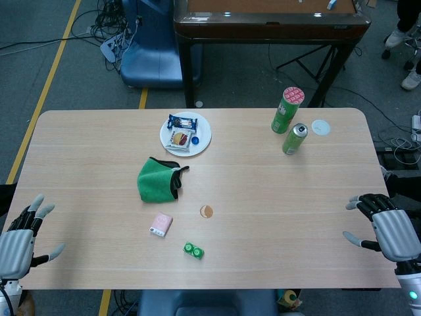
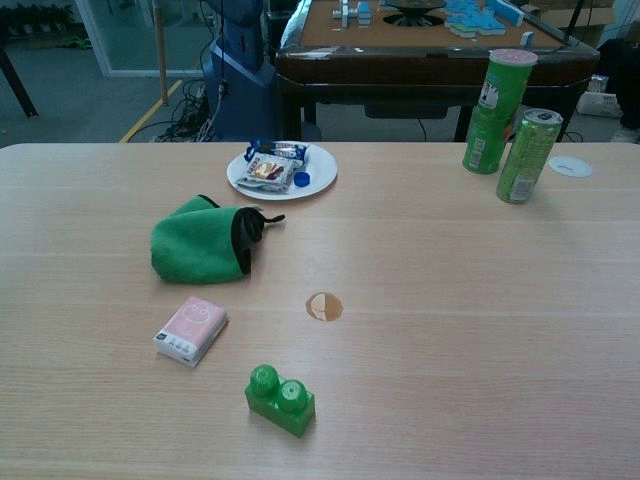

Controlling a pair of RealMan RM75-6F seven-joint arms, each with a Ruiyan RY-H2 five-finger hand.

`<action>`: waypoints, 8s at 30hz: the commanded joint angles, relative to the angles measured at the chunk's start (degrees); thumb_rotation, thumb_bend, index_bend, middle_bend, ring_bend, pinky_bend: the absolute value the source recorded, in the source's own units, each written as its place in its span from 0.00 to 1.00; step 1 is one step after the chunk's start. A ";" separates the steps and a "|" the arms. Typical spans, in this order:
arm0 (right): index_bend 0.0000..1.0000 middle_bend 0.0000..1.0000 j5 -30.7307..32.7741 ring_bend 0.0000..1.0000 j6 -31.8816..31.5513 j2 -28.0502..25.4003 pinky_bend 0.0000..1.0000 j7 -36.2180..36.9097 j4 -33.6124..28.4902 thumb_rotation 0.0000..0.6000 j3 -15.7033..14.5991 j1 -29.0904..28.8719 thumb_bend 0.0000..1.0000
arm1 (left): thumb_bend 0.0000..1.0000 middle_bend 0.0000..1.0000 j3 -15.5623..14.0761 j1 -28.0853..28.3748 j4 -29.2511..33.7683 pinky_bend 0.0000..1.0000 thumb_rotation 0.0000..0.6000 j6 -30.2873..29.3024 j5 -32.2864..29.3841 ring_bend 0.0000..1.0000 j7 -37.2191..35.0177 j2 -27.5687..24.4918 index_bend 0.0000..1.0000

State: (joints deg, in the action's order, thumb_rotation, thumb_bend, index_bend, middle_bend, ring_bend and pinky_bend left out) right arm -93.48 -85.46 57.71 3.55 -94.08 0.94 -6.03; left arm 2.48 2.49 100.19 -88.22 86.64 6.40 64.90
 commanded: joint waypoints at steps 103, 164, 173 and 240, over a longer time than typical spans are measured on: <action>0.39 0.35 0.59 0.25 -1.55 -3.93 0.23 -4.78 -4.76 1.00 0.89 1.64 0.21 | 0.16 0.62 8.39 49.23 -29.56 0.81 1.00 41.55 -12.08 0.60 -4.96 31.86 0.60; 0.39 0.35 0.95 0.25 -1.51 -4.96 0.23 -5.78 -6.26 1.00 1.15 1.85 0.21 | 0.16 0.57 10.44 53.64 -54.66 0.76 1.00 44.32 -14.31 0.59 3.19 48.93 0.53; 0.39 0.35 0.89 0.25 -1.87 -5.04 0.23 -5.91 -6.37 1.00 1.05 2.15 0.21 | 0.16 0.57 10.59 54.06 -45.69 0.75 1.00 44.66 -14.24 0.59 1.46 49.30 0.53; 0.39 0.35 -0.72 0.25 -2.55 -4.62 0.23 -4.70 -5.70 1.00 1.06 1.89 0.21 | 0.16 0.00 17.31 48.58 -41.73 0.33 1.00 40.86 -29.52 0.06 16.25 35.23 0.00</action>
State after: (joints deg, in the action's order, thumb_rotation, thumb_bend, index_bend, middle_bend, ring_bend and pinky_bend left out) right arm -94.20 -88.00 53.08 -1.15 -99.79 2.00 -4.14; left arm 19.18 51.94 56.13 -46.40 57.96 23.16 101.66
